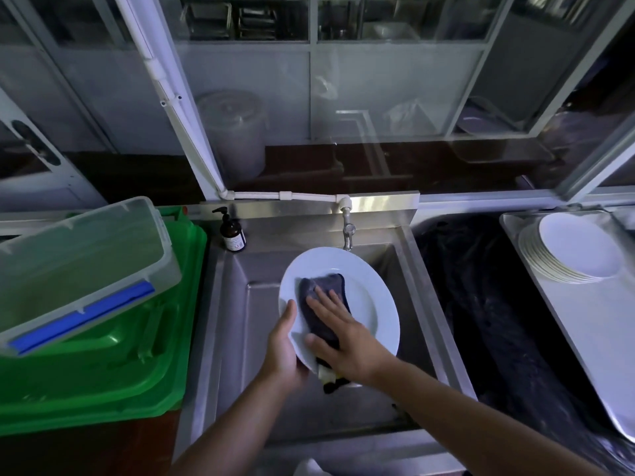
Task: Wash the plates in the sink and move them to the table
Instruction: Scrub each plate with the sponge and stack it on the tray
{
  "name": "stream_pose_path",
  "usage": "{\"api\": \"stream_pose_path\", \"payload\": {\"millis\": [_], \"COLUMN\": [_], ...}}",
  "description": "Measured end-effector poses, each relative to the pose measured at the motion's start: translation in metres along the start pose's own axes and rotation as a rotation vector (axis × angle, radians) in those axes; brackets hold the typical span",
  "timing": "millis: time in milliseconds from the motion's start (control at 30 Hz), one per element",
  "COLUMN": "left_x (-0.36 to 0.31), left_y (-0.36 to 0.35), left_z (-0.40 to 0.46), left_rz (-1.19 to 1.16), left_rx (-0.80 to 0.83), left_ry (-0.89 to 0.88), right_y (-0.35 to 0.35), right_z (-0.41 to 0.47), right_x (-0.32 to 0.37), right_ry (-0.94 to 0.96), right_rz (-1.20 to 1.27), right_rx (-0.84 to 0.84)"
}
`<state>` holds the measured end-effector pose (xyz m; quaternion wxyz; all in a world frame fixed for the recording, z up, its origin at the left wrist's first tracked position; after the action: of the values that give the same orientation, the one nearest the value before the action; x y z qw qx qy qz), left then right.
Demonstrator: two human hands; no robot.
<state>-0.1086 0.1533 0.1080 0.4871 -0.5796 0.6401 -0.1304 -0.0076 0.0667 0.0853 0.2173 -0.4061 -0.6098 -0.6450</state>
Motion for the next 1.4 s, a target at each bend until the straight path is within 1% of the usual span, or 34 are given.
{"api": "stream_pose_path", "payload": {"millis": [100,167,233,300,367,467,533,633,700,767,800,867,933,967,1067,1167,1233,1333,1400], "left_x": [-0.001,-0.004,-0.007,-0.01,-0.01,-0.006,-0.002,-0.001,-0.004,-0.008,-0.009,-0.012,-0.015,-0.015,-0.013,-0.012,-0.011,-0.01,-0.011], "left_y": [-0.002,-0.004,-0.004,-0.004,-0.005,-0.009,-0.012,-0.015,-0.014,-0.012,-0.011,-0.005,-0.001,0.001,0.006,0.008,0.006,0.006,0.003], "left_z": [-0.001,-0.004,-0.005,-0.004,-0.003,-0.005,-0.005,-0.004,-0.003,-0.003,-0.004,-0.005,-0.006,-0.006,-0.006,-0.006,-0.007,-0.003,-0.001], "left_rz": [0.06,0.085,0.108,0.125,0.152,0.21,0.239,0.2,0.179,0.178,0.173,0.157,0.155,0.154,0.133,0.112,0.09,0.071,0.059], "left_rx": [0.012,0.002,-0.003,-0.004,0.004,0.026,0.039,0.044,0.035,0.024,0.015,-0.003,-0.01,-0.015,-0.041,-0.049,-0.07,-0.114,-0.127], "left_ry": [0.003,-0.004,-0.011,-0.011,-0.011,0.0,0.004,0.015,0.014,0.019,0.022,0.02,0.009,-0.001,-0.026,-0.038,-0.041,-0.065,-0.085], "right_y": [0.015,0.028,0.037,0.04,0.038,0.03,0.025,0.017,0.016,0.024,0.03,0.045,0.054,0.055,0.052,0.044,0.036,0.027,0.02], "right_z": [0.022,0.03,0.029,0.023,0.021,0.032,0.041,0.044,0.042,0.043,0.044,0.047,0.046,0.044,0.036,0.026,0.017,0.002,-0.006], "right_x": [-0.008,-0.02,-0.033,-0.044,-0.048,-0.037,-0.024,-0.009,-0.007,-0.017,-0.025,-0.038,-0.047,-0.05,-0.055,-0.059,-0.059,-0.054,-0.049], "right_ry": [-0.08,-0.118,-0.14,-0.159,-0.174,-0.238,-0.197,-0.016,0.092,0.159,0.149,0.024,-0.118,-0.152,-0.19,-0.249,-0.281,-0.293,-0.264], "right_rz": [-0.14,-0.319,-0.405,-0.415,-0.381,-0.186,-0.096,-0.078,-0.102,-0.226,-0.314,-0.429,-0.461,-0.462,-0.442,-0.359,-0.314,-0.278,-0.263], "right_rx": [-0.075,-0.09,-0.09,-0.089,-0.122,-0.189,-0.247,-0.27,-0.255,-0.277,-0.283,-0.26,-0.231,-0.228,-0.247,-0.271,-0.259,-0.228,-0.21]}}
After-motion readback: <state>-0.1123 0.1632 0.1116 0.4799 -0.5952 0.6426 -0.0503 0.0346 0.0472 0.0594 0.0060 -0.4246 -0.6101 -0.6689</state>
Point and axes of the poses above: each hand's wrist, its own z-axis towards the middle knuckle, its own y-axis out of the back of the hand, x = y × z, the point moved 1 cm from there along z, towards the middle knuckle, and after that the axes turned 6 degrees about x, right-handed, at the moved point
